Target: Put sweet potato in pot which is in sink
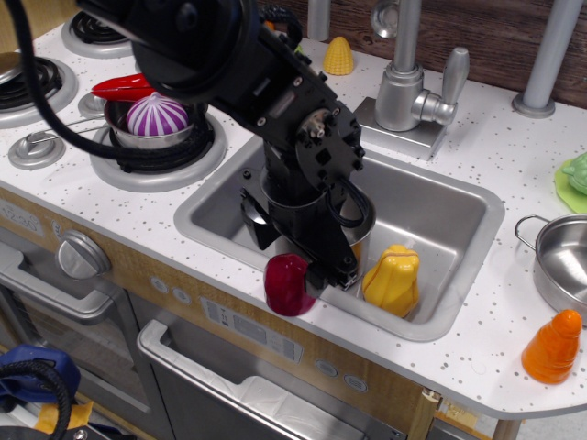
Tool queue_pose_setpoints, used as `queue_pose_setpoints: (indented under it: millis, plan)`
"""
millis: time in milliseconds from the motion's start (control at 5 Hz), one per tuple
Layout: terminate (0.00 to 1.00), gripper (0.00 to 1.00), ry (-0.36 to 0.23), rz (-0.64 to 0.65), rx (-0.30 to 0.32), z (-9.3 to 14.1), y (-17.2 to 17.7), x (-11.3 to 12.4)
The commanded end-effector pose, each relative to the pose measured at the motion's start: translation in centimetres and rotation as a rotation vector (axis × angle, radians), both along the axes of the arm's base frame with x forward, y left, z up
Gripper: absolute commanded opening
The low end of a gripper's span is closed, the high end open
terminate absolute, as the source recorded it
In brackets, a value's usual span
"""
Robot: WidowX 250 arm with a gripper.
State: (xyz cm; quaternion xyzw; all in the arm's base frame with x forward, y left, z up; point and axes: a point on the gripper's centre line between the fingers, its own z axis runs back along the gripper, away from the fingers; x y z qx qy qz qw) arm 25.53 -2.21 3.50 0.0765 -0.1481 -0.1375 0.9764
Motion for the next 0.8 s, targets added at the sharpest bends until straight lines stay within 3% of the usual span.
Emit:
queue_pose_setpoints:
  millis: [0, 400, 600]
  plan:
    - [0.00, 1.00, -0.050, 0.034, -0.066, -0.6, -0.4, 0.2]
    - [0.00, 1.00, -0.080, 0.025, -0.088, -1.6, 0.3, -0.2]
    - [0.00, 0.00, -0.099, 0.026, -0.089, -2.2, 0.8, -0.4]
